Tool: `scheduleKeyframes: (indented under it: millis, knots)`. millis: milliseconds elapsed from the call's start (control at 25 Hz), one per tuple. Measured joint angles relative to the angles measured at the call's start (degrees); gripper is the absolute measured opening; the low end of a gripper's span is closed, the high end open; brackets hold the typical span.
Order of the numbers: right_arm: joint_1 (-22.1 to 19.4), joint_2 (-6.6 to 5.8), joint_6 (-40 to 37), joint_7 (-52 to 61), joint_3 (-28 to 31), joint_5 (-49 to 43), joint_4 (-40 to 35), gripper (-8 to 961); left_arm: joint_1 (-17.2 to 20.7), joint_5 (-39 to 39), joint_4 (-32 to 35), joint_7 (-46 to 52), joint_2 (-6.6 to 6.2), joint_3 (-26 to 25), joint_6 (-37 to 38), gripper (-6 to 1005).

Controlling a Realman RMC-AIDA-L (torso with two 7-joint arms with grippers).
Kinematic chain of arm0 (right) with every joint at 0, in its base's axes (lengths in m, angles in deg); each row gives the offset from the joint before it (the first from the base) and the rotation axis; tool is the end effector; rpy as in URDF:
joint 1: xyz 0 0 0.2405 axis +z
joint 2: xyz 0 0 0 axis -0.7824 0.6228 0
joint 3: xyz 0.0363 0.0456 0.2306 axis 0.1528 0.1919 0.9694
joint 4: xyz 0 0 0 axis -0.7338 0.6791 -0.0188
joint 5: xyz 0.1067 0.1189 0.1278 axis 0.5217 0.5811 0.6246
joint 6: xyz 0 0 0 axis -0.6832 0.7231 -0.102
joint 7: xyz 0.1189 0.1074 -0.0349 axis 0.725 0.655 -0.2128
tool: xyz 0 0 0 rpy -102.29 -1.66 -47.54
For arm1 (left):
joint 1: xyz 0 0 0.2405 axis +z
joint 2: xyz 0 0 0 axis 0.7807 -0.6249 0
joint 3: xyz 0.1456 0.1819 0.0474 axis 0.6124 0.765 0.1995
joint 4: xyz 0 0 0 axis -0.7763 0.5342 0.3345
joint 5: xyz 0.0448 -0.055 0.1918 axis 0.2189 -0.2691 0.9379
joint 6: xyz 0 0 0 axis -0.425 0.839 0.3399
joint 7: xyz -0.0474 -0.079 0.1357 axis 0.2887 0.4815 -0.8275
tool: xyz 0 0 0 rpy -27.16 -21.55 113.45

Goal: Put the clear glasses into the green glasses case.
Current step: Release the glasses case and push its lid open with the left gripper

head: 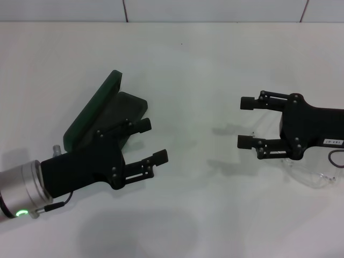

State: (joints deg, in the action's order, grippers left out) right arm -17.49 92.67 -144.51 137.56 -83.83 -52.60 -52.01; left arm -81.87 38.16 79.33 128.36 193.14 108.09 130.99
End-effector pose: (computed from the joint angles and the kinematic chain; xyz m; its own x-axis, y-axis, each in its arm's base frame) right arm 0.2123 0.3077 -0.0069 0.7542 -0.0468 -0.6549 -0.1585 -0.9809 -0.1125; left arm -0.2461 0.2561 -0.0429 0.6408 0.1760 0.7473 0.3880 -0.9142 -0.1174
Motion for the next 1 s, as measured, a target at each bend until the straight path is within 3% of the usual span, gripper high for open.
scheduleKeyframes:
  millis: [560,760,1000]
  knots:
    - [0.19,0.09,0.60,-0.54,0.07,-0.25,-0.12,810,-0.03,-0.57,0.00,-0.27,-0.13,-0.51,-1.23,813]
    - [0.25,0.06,0.73,-0.54,0.13,-0.25,-0.11,810,-0.06,-3.96,0.00,0.66,-0.25,-0.53,-1.51,814]
    - [0.26,0.01,1.37,-0.53,0.14,-0.24,-0.11,811,-2.61,-6.31,-0.77,9.82,-4.13,-0.24,-1.62,814]
